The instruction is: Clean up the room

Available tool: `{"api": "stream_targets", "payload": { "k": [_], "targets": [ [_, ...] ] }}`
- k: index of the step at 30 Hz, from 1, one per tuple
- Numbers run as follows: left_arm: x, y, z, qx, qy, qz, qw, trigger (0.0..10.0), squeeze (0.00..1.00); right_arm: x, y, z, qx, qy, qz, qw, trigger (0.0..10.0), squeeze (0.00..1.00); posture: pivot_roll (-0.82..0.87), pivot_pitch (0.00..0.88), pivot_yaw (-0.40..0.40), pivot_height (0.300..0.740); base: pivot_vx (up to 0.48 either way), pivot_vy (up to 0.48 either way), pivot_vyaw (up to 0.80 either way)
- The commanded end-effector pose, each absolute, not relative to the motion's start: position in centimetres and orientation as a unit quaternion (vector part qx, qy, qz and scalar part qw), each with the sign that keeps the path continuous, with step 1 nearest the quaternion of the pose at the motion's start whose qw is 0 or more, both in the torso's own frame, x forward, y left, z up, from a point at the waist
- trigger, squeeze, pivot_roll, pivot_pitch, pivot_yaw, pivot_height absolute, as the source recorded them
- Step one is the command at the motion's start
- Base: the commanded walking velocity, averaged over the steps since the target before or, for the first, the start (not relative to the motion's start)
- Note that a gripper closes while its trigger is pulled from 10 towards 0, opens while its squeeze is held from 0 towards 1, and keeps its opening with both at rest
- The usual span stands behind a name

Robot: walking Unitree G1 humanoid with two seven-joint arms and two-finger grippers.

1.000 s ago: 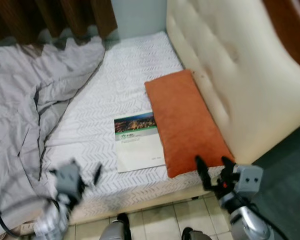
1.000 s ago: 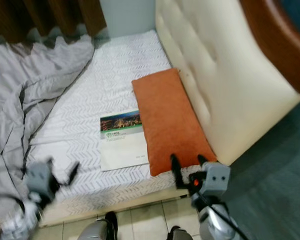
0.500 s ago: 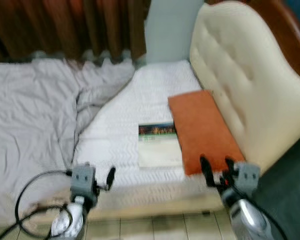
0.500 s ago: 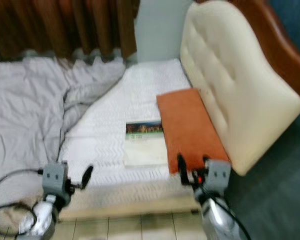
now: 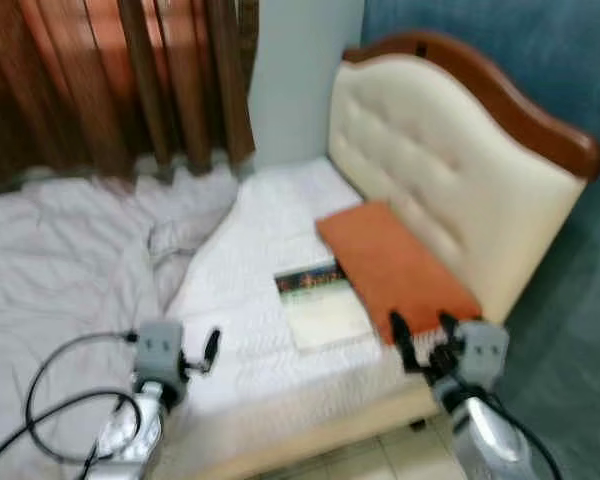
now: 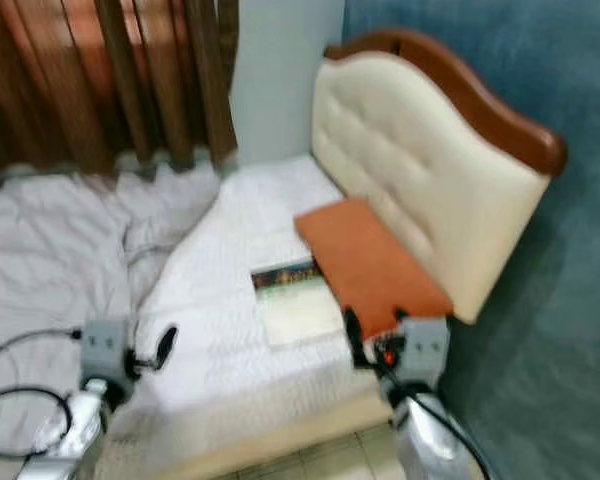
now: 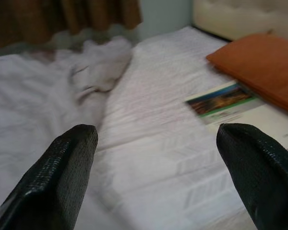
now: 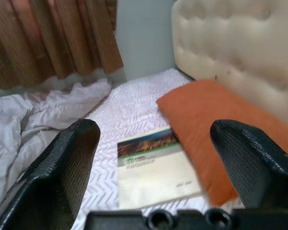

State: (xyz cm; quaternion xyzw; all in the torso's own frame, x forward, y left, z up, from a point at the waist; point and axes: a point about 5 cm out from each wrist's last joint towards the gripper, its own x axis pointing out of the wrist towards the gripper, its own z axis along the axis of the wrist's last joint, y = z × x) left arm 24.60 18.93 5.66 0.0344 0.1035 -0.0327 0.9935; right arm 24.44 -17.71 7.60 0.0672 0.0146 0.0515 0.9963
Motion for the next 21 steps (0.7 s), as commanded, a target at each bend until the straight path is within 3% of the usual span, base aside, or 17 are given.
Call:
{"api": "stream_targets", "payload": {
  "k": [1,9,16,21],
  "targets": [
    [24.9,18.6,5.5,0.023,0.110,-0.030,0.993,10.0,0.00,24.4,-18.0,7.4,0.064,0.018,0.048,0.997,10.0,0.00,-0.02,0.000,0.009,0.740,0.000,0.480,0.00],
    [25.4,18.3,4.9,0.079,0.123,-0.031,0.989,10.0,0.00,24.3,-17.7,7.3,0.064,0.019,0.059,0.996,10.0,0.00,-0.02,0.000,0.011,0.740,0.000,0.480,0.00],
    [27.9,17.5,2.7,0.122,0.201,-0.109,0.966,10.0,0.00,23.9,-17.2,7.3,0.070,0.026,0.076,0.994,10.0,0.00,-0.03,0.003,0.007,0.740,0.000,0.000,0.00],
    [30.0,16.7,2.5,0.155,0.208,-0.145,0.955,10.0,0.00,22.0,-16.0,7.1,0.079,0.060,0.127,0.987,10.0,0.00,-0.11,0.117,0.037,0.740,0.000,0.000,0.00]
  ]
}}
